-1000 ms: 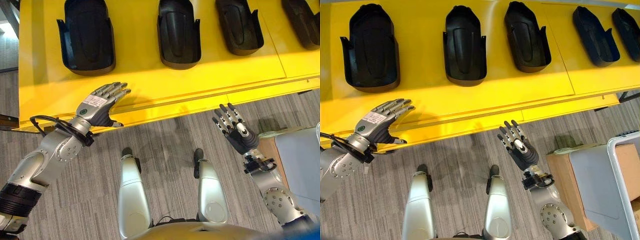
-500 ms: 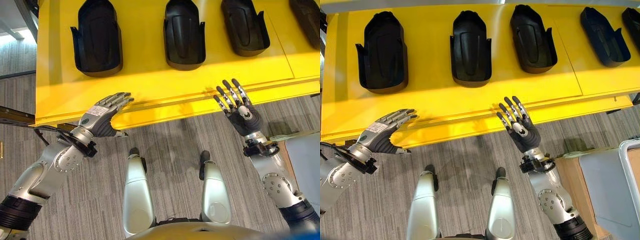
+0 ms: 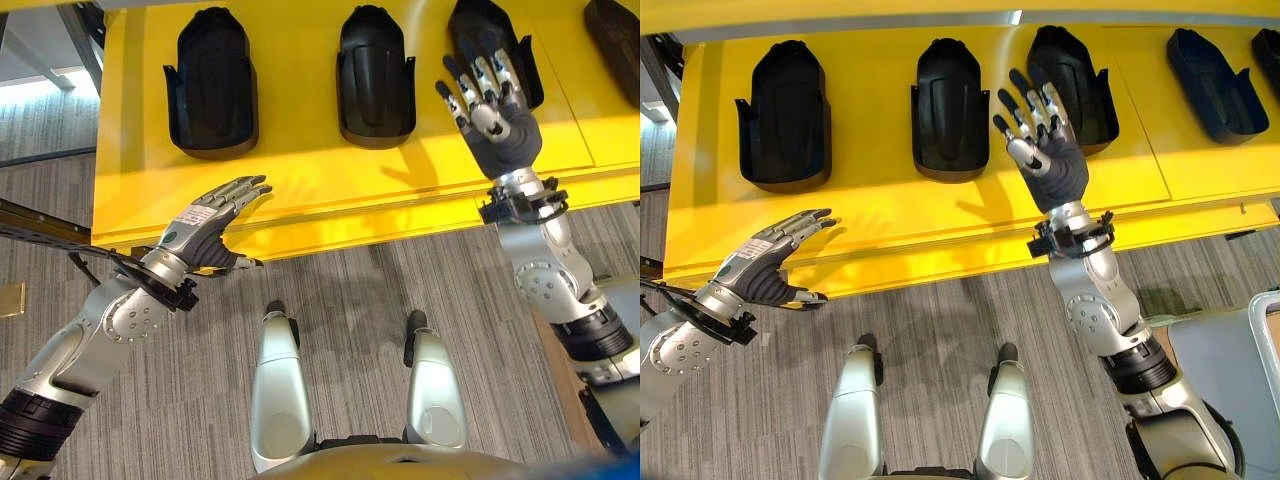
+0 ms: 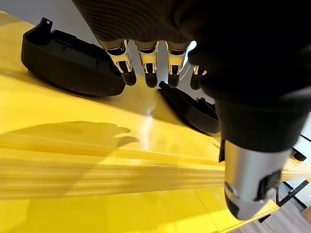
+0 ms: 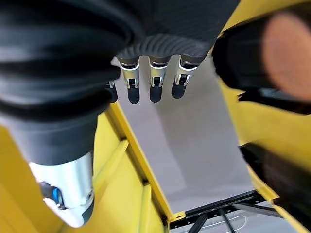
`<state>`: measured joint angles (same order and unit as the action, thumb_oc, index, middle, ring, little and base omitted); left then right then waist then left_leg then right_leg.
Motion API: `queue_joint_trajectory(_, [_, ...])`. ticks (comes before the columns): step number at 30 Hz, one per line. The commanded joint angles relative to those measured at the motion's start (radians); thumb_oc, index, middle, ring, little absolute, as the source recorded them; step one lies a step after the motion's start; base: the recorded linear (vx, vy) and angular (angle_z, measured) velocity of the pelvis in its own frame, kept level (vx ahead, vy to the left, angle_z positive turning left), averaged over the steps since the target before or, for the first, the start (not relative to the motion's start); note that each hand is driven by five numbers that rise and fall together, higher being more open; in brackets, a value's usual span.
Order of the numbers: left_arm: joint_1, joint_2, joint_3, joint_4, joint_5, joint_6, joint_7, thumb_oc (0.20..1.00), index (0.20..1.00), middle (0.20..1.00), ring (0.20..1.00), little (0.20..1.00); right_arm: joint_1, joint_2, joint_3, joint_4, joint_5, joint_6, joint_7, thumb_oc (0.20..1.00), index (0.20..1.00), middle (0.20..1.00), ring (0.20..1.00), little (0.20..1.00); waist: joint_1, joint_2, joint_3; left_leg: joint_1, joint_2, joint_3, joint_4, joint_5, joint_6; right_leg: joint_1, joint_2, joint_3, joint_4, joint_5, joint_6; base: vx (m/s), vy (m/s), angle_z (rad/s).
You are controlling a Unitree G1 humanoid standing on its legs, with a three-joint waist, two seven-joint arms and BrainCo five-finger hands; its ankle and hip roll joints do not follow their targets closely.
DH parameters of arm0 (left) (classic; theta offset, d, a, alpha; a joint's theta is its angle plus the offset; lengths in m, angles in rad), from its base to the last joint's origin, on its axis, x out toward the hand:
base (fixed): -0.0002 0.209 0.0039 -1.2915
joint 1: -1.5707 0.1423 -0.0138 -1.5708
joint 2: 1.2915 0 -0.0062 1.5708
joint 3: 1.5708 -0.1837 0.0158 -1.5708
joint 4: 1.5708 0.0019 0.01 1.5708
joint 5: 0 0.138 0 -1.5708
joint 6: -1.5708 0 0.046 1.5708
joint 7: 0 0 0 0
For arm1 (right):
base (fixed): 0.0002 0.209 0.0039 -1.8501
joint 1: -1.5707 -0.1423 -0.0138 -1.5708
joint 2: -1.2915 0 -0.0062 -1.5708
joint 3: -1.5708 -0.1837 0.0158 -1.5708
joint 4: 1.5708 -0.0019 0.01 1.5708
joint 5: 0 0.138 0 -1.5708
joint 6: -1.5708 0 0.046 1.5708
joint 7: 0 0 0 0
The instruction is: Move parts from the plastic box to the shelf.
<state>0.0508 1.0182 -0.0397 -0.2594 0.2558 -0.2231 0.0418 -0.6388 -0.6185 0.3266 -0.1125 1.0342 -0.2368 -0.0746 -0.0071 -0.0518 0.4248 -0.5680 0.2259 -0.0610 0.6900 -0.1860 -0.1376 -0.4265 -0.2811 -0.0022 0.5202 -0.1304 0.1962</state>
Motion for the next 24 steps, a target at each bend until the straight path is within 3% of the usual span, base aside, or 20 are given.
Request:
queue_joint_trajectory(1, [0.008, 0.043, -0.041, -0.082, -0.063, -0.032, 0.012, 1.000, 1.000, 1.000, 1.000, 1.000, -0.123, -0.039, -0.013, 0.046, -0.064, -0.068, -0.042, 1.000, 1.000, 1.000, 1.000, 1.000, 0.018, 0.005, -0.051, 0.076, 0.023, 0.009, -0.154, 0.110, -0.006, 0.014, -0.027, 0.045, 0.091, -0.043, -0.033, 0.00, 0.000, 0.00])
queue_joint_trajectory(7, [0.009, 0.068, -0.055, -0.086, -0.095, -0.037, 0.007, 1.000, 1.000, 1.000, 1.000, 1.000, -0.309, -0.080, 0.048, 0.183, -0.159, -0.037, -0.098, 1.000, 1.000, 1.000, 1.000, 1.000, 0.025, 0.006, -0.052, 0.078, 0.024, 0.008, -0.154, 0.111, -0.005, 0.016, -0.026, 0.044, 0.092, -0.044, -0.035, 0.00, 0.000, 0.00])
queue_joint_trajectory(13, [0.009, 0.082, -0.070, -0.096, -0.124, -0.036, 0.007, 1.000, 1.000, 1.000, 1.000, 1.000, -0.478, -0.066, 0.134, 0.328, -0.205, -0.010, -0.129, 1.000, 1.000, 1.000, 1.000, 1.000, 0.031, 0.005, -0.050, 0.076, 0.024, 0.008, -0.156, 0.115, -0.004, 0.012, -0.025, 0.040, 0.093, -0.040, -0.037, 0.00, 0.000, 0.00])
queue_joint_trajectory(18, [0.009, 0.093, -0.094, -0.109, -0.173, -0.032, -0.006, 1.000, 1.000, 1.000, 1.000, 1.000, -0.683, 0.018, 0.235, 0.568, -0.240, 0.031, -0.152, 1.000, 1.000, 1.000, 1.000, 1.000, 0.045, 0.003, -0.044, 0.058, 0.019, 0.004, -0.154, 0.120, -0.001, 0.003, -0.025, 0.032, 0.092, -0.037, -0.040, 0.00, 0.011, -0.03])
queue_joint_trajectory(24, [0.028, 0.107, -0.082, -0.116, -0.201, -0.023, -0.014, 1.000, 1.000, 1.000, 1.000, 1.000, -0.801, 0.092, 0.274, 0.770, -0.243, 0.058, -0.173, 1.000, 1.000, 1.000, 1.000, 1.000, 0.058, 0.005, -0.035, 0.040, 0.013, -0.002, -0.151, 0.123, 0.002, 0.005, -0.024, 0.022, 0.085, -0.034, -0.040, 0.00, 0.002, 0.01])
